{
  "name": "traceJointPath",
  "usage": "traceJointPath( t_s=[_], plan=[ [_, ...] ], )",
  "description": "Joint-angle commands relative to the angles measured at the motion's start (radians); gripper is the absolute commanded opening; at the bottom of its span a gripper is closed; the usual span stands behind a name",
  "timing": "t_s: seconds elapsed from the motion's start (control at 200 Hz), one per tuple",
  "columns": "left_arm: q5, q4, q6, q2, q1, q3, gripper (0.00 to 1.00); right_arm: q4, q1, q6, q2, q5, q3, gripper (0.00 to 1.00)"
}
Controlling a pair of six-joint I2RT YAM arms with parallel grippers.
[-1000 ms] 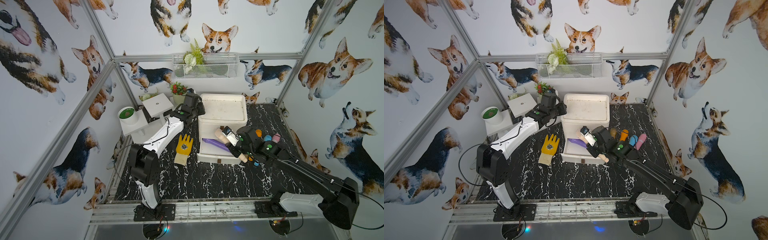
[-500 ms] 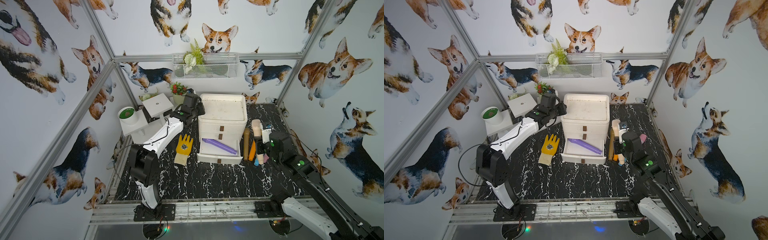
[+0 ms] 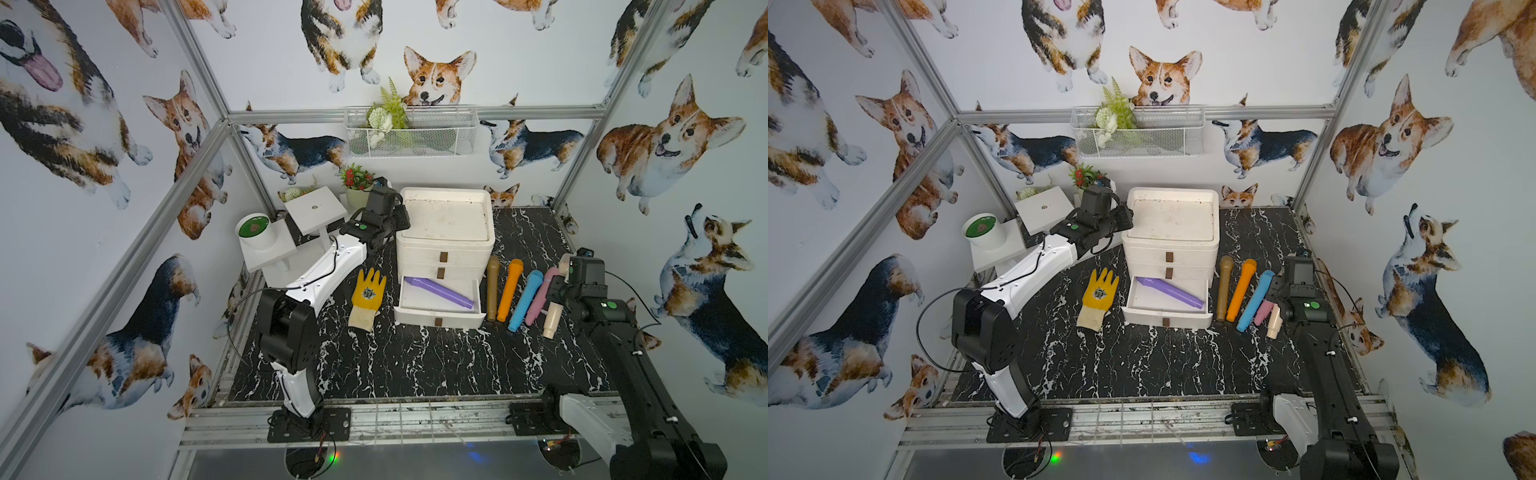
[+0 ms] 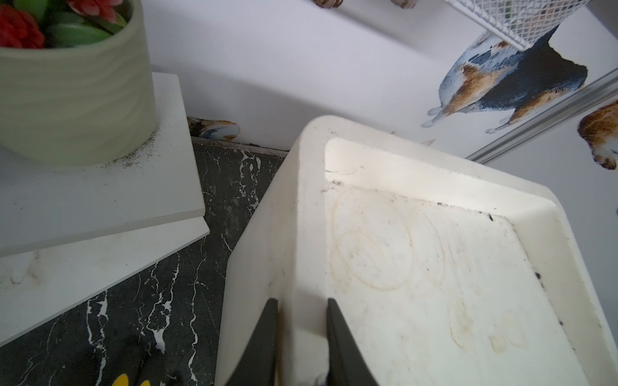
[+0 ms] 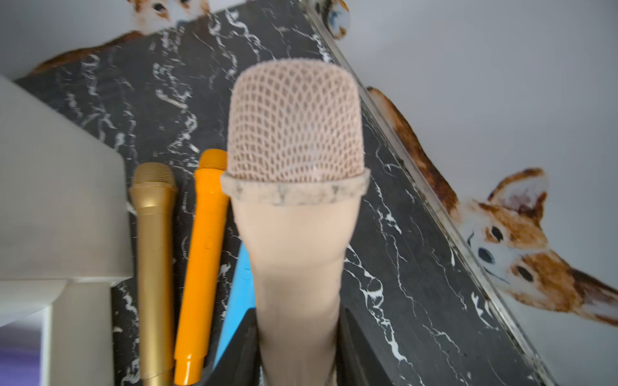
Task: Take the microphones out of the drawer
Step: Place the microphone at the center of the board.
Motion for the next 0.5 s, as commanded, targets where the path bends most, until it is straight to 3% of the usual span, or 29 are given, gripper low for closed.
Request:
traceJointPath(
  t_s=[0.0,0.215,0.496],
  plan=[
    [0.065,-0.313,-0.052,0.017,0.001,-0.017,0.14,0.045,-0.085,0.042,0.040,-0.086,-0.035,0.00],
    [0.065,-0.312,-0.051,0.017,0.001,-0.018,0.14,0.127,-0.232,0.066,0.134,-0.201,-0.097,0.00],
    [0.056,-0.314,-0.049,0.014,0.001,-0.019,0.14,0.179,-0.278,0.067,0.290,-0.254,-0.097,0.00]
  ],
)
